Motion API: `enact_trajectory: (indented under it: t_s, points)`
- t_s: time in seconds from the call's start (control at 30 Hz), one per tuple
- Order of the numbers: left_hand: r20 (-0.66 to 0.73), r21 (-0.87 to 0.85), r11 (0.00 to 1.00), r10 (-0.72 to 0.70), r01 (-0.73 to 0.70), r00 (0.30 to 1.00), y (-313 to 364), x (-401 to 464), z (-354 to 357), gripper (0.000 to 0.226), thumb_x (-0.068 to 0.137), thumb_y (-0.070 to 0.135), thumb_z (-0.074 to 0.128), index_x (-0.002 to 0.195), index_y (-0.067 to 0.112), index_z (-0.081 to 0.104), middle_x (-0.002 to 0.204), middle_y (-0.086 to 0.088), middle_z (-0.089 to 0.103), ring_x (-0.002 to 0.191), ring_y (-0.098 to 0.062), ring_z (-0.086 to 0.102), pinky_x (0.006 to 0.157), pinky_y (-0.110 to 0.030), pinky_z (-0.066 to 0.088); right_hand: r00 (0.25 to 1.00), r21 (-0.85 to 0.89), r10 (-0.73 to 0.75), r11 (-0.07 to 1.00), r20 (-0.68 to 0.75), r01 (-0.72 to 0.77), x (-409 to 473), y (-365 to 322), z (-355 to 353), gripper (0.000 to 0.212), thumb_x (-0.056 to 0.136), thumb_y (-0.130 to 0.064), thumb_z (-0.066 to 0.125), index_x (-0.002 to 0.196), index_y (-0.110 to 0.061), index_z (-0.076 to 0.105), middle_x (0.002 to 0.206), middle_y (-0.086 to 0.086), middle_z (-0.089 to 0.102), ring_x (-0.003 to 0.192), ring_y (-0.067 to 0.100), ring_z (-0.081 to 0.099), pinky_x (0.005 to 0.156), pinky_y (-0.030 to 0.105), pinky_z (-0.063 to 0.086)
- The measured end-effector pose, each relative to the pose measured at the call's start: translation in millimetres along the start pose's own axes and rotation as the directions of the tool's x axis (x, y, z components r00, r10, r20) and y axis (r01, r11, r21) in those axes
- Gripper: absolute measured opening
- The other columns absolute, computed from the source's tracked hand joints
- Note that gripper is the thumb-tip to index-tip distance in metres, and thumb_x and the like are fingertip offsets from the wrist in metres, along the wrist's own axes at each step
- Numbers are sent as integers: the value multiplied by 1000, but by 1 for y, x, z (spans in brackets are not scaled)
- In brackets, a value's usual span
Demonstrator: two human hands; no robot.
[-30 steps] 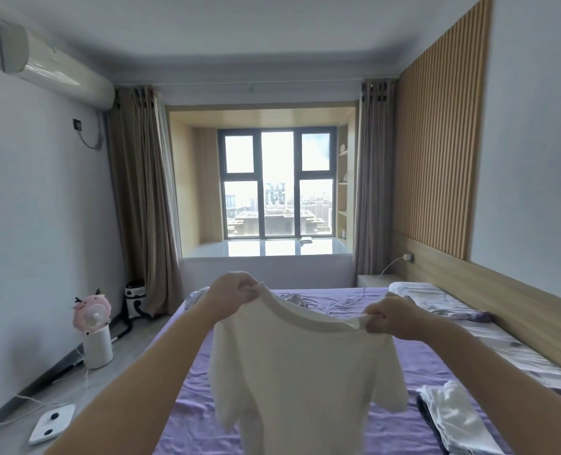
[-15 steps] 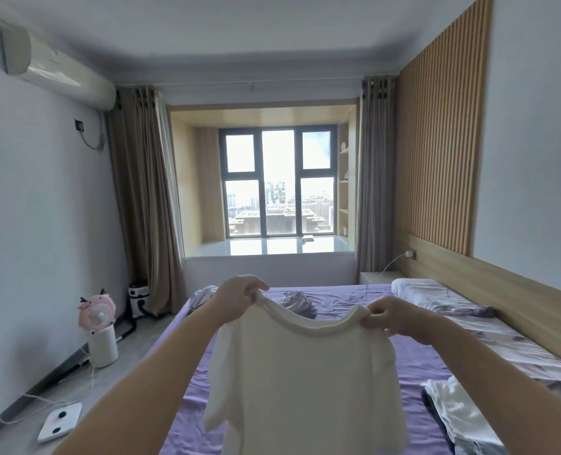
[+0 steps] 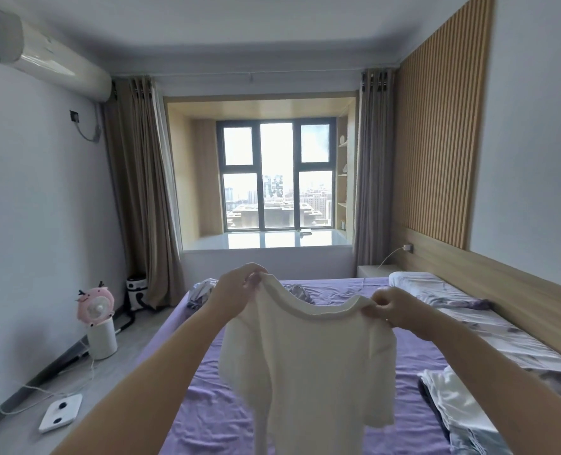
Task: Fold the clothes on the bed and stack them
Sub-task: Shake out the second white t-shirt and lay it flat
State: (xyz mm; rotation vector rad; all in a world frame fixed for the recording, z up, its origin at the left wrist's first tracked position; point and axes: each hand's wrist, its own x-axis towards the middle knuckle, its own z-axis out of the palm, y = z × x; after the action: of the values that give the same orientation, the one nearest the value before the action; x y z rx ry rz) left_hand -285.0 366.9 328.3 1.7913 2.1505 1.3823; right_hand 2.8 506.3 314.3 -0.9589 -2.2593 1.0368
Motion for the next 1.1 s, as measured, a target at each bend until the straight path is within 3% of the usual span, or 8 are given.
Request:
enact_trajectory:
  t_s: [0.17, 0.33, 0.47, 0.6, 0.73, 0.9, 1.0, 1.1]
  points:
    - [58, 50, 998, 32, -35, 998, -2, 1, 4, 19, 98, 19, 46, 95, 30, 61, 90, 5, 65, 86, -14, 57, 71, -21, 40, 1000, -24, -15, 1000, -14, 14, -5, 1, -1, 26, 82, -22, 70, 72, -14, 48, 67, -3, 47, 60, 9, 41, 54, 17, 35]
    - [159, 35, 999, -10, 4, 987, 1, 13, 3, 10, 88, 34, 64, 78, 36, 65, 78, 9, 67, 74, -10, 60, 72, -27, 46, 998, 166, -16, 986, 59, 6, -5, 1, -14, 10, 77, -9, 74, 79, -10, 64, 72, 3, 63, 64, 12, 59, 58, 23, 47]
    - [209, 50, 998, -52, 42, 977, 5, 29, 9, 18, 81, 38, 72, 69, 27, 64, 63, 14, 57, 60, 1, 51, 59, -15, 38, 994, 233, 28, 971, 106, -52, 8, -2, -29, 12, 81, -19, 71, 84, -7, 70, 76, 8, 70, 69, 17, 66, 61, 26, 52]
    - [310, 210, 977, -114, 49, 944, -1, 50, 31, 18, 82, 42, 69, 74, 27, 61, 64, 14, 49, 60, 3, 44, 51, -3, 34, 983, 146, 113, 980, 144, -134, 39, 19, -35, 24, 82, -31, 70, 86, -8, 72, 77, 7, 71, 70, 16, 66, 60, 25, 51]
    - [452, 216, 973, -170, 78, 876, -35, 71, 84, 17, 82, 42, 67, 86, 26, 65, 75, 13, 54, 66, -2, 48, 56, -13, 37, 951, 56, 145, 984, 273, -166, 77, 72, -23, 10, 81, -19, 72, 81, -10, 71, 74, 2, 68, 70, 12, 62, 63, 24, 48]
    - [528, 272, 956, -246, 112, 813, -93, 81, 176, 28, 90, 29, 59, 115, 18, 63, 92, 5, 53, 80, -9, 48, 62, -14, 37, 859, -246, 317, 941, 401, -232, 132, 171, 11, 26, 48, -34, 68, 67, -17, 63, 57, -11, 52, 51, 2, 48, 51, 21, 38]
    - [547, 270, 937, -337, 220, 766, -133, 77, 227, 29, 90, 15, 56, 119, 15, 59, 95, 2, 52, 82, -10, 47, 59, -6, 34, 821, -356, 398, 898, 409, -259, 158, 230, 40, 9, 58, -25, 61, 58, -18, 55, 56, -13, 48, 53, 3, 45, 52, 20, 35]
    - [507, 316, 893, -444, 320, 739, -168, 73, 269, 25, 89, 13, 53, 112, 13, 63, 100, 1, 58, 89, -13, 55, 70, -17, 40, 807, -374, 441, 878, 392, -299, 177, 277, 69, 4, 58, -21, 53, 62, -19, 54, 69, -5, 52, 63, 8, 48, 54, 21, 35]
